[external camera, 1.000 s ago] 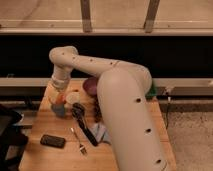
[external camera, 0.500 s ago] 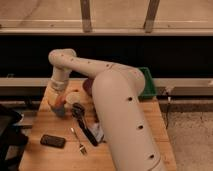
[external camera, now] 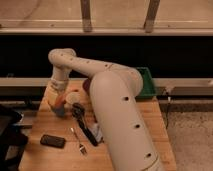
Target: Place apple in plastic cup
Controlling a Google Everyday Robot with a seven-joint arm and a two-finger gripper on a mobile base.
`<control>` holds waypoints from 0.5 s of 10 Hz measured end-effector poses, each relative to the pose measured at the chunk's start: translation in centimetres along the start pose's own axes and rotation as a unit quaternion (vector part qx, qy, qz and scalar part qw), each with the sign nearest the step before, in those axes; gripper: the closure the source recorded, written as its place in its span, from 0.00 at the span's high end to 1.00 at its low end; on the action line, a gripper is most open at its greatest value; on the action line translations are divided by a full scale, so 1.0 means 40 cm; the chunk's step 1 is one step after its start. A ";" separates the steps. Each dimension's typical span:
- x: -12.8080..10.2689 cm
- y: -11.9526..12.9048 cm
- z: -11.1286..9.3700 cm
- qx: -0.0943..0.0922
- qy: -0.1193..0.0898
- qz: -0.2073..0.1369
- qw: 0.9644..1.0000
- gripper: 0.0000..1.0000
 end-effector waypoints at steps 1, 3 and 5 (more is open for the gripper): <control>-0.002 0.003 0.001 -0.002 0.000 -0.003 1.000 0.70; -0.012 0.014 0.006 -0.007 -0.001 -0.009 1.000 0.70; -0.013 0.014 0.004 -0.012 -0.003 -0.012 1.000 0.70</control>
